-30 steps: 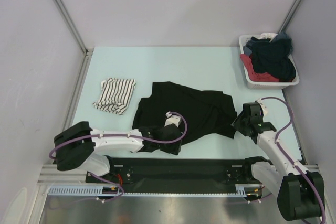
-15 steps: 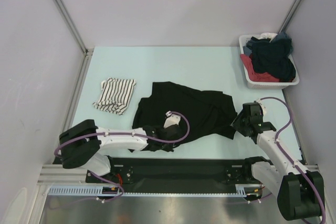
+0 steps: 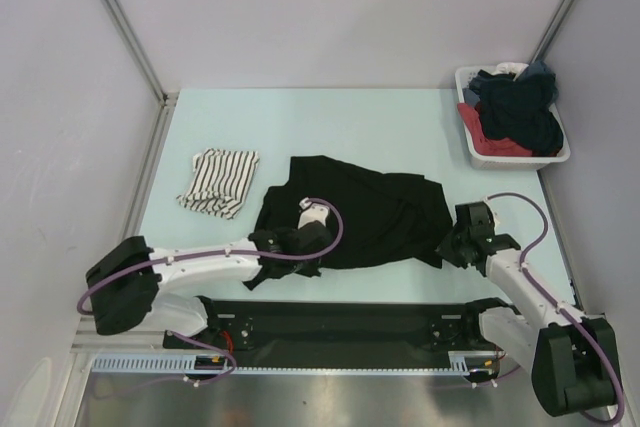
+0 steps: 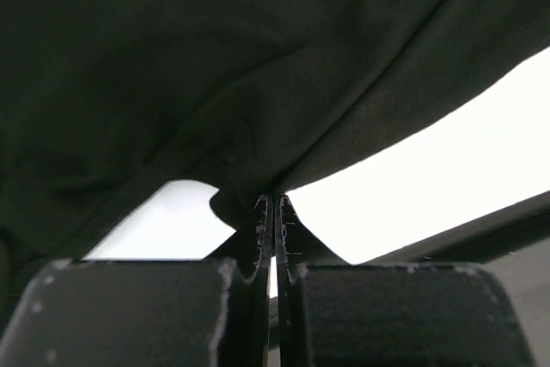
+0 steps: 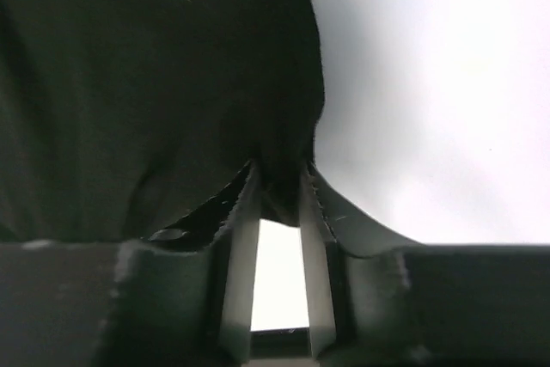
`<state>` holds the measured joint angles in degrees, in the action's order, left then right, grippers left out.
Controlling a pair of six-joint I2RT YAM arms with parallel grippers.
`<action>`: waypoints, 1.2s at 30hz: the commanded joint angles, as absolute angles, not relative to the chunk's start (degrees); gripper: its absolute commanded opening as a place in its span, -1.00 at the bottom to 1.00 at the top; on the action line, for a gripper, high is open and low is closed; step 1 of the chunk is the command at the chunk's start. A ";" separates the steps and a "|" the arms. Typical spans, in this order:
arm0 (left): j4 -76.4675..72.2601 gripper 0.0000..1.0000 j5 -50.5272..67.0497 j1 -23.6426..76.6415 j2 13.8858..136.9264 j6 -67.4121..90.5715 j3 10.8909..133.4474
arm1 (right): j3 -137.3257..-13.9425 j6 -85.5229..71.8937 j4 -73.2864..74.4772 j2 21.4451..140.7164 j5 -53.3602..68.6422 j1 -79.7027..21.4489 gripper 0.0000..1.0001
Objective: Fold and stack the tank tops
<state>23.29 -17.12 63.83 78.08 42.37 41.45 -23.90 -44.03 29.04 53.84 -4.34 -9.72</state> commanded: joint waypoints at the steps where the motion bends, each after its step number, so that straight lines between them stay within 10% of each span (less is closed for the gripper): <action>1: 21.09 -0.99 -13.19 60.48 73.66 39.47 40.17 | -23.12 -45.09 25.84 56.24 -3.17 -10.02 -0.52; 3: 21.79 -0.99 -12.92 59.24 71.73 38.59 40.25 | -23.73 -44.30 25.31 58.17 -3.16 -9.85 -1.00; 25: 31.81 -0.99 -6.42 38.50 61.70 27.25 56.51 | -43.42 -32.87 34.80 50.72 -6.95 -7.47 -0.84; 29: 32.17 -0.99 -6.07 38.50 60.65 26.98 56.43 | -42.72 -31.12 35.24 48.61 -4.67 -7.47 -0.20; 36: 30.15 -0.99 -3.61 38.50 59.07 27.60 50.99 | -37.18 -35.06 33.40 45.18 -1.94 -8.53 0.20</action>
